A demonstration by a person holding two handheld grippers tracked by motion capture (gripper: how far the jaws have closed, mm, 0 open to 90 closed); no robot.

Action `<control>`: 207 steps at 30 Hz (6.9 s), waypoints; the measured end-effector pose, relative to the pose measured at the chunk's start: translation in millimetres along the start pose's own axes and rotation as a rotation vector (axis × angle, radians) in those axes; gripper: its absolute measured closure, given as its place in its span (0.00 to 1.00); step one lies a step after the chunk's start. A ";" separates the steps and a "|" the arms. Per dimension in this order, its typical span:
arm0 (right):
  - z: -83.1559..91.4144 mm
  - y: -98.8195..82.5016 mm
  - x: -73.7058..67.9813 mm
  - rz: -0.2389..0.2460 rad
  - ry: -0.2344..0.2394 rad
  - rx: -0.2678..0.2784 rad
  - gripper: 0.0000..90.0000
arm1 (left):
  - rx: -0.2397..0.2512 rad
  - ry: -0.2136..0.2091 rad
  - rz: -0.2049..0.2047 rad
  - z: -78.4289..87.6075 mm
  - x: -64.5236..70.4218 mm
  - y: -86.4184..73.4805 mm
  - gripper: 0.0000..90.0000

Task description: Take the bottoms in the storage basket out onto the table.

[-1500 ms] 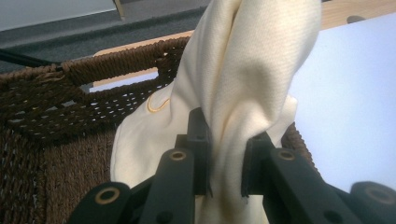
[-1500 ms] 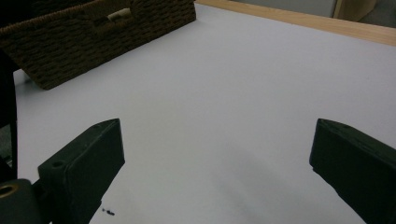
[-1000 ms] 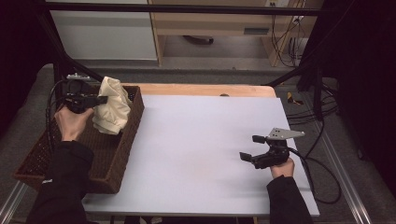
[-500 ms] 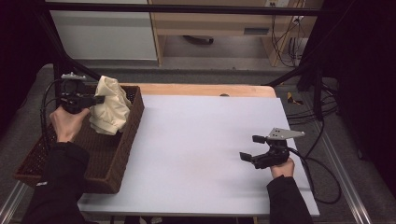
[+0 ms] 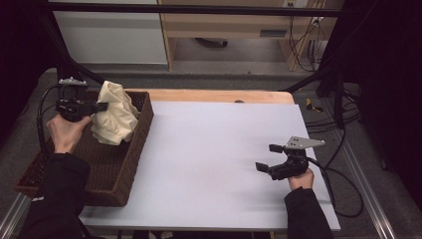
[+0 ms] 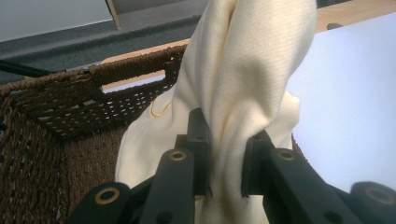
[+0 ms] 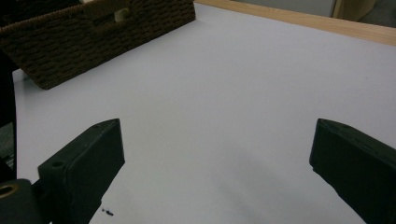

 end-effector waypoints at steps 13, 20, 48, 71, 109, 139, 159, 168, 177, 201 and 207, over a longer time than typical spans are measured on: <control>-0.5 -0.5 0.1 0.000 -0.001 -0.005 0.04 | 0.006 -0.006 0.005 11.6 -0.2 -1.3 0.86; -0.8 -0.6 0.0 0.000 0.000 -0.006 0.04 | 0.016 -0.013 0.008 19.5 0.3 -1.6 0.86; -0.8 -0.7 0.3 0.000 -0.002 -0.009 0.04 | 0.011 -0.033 -0.055 39.2 21.5 4.8 0.86; -0.8 -0.9 0.2 0.002 -0.001 -0.011 0.04 | 0.006 -0.049 -0.094 56.9 34.7 6.1 0.86; -2.7 -2.2 0.1 0.006 -0.003 -0.023 0.04 | -0.001 -0.082 -0.176 82.0 68.7 16.7 0.86; -1.2 -1.1 0.3 0.004 -0.002 -0.015 0.04 | 0.011 -0.146 -0.234 85.5 101.2 28.8 0.86; -0.3 -0.7 -0.2 0.004 0.001 -0.012 0.04 | 0.008 -0.209 -0.289 74.5 134.3 38.5 0.86; 0.2 -0.6 0.0 0.003 0.000 -0.013 0.04 | -0.002 -0.231 -0.308 67.7 145.8 39.9 0.86; 0.3 -0.6 -0.2 0.004 0.002 -0.013 0.04 | -0.016 -0.263 -0.329 59.2 159.1 39.6 0.86; 0.7 -0.2 0.4 0.007 0.001 -0.009 0.04 | -0.064 -0.338 -0.386 33.2 190.3 34.8 0.86; 0.6 -0.4 0.4 0.007 0.001 -0.010 0.04 | -0.076 -0.352 -0.387 24.6 194.8 32.7 0.86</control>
Point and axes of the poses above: each handheld gripper's, and its own axes: z roughly backward along the jaws, y roughly out of its top, x roughly to its right, the point moved 6 cm from there along -z, roughly forward along the jaws, and after that the axes turned 9 degrees about -y, right-handed, at the moved point
